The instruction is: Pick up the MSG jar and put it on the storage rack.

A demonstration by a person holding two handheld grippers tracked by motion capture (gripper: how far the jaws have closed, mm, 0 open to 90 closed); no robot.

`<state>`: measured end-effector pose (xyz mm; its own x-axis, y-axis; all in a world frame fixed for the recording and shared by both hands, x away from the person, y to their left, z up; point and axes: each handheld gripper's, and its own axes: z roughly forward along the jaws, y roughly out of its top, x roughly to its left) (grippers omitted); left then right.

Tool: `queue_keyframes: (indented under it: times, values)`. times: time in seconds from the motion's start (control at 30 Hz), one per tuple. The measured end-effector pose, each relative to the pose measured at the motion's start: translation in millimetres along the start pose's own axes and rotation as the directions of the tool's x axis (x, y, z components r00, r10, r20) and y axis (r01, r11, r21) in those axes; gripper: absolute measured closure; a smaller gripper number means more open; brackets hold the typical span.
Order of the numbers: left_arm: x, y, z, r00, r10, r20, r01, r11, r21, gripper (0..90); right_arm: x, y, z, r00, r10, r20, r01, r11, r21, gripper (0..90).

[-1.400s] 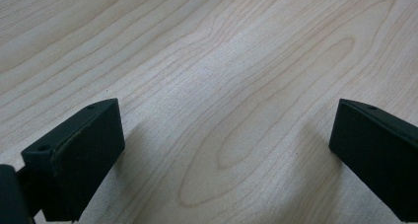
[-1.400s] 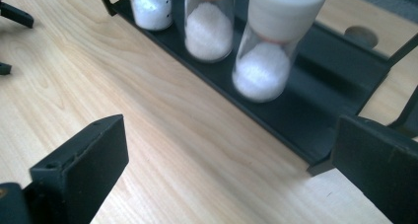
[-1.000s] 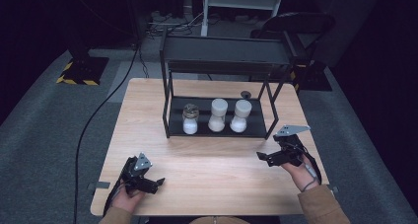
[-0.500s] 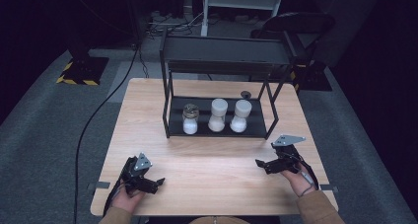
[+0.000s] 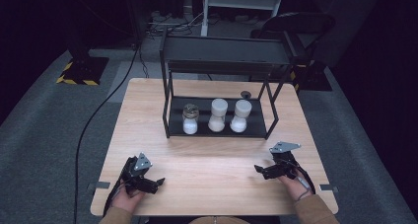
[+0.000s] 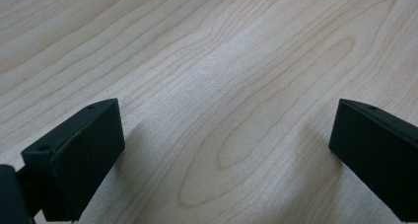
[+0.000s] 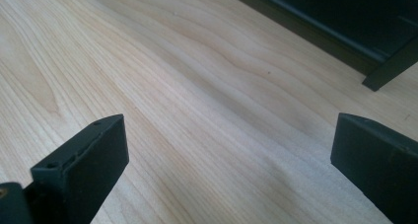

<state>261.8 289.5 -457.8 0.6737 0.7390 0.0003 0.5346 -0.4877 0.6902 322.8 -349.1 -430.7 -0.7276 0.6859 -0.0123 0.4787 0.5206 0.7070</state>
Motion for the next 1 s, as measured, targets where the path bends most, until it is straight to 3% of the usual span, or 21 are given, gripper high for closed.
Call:
queue_keyframes:
  times: [0.57, 0.77, 1.0]
  values:
    - [0.0, 0.0, 0.0, 1.0, 0.0, 0.0, 0.0, 1.0, 0.0, 0.0, -1.5, -12.6, 14.2, 0.9995, 0.022, -0.021, -0.022, 0.999, 0.031, 0.7]
    - [0.0, 0.0, 0.0, 1.0, 0.0, 0.0, 0.0, 1.0, 0.0, 0.0, 2.6, -25.0, 17.3, 1.0, -0.001, -0.004, 0.001, 1.0, -0.021, 0.0]
    - [-0.1, 0.0, 0.0, 1.0, 0.0, 0.0, 0.0, 1.0, 0.0, 0.0, 2.5, -25.1, 17.4, 1.0, -0.002, -0.005, 0.002, 1.0, -0.022, 0.0]
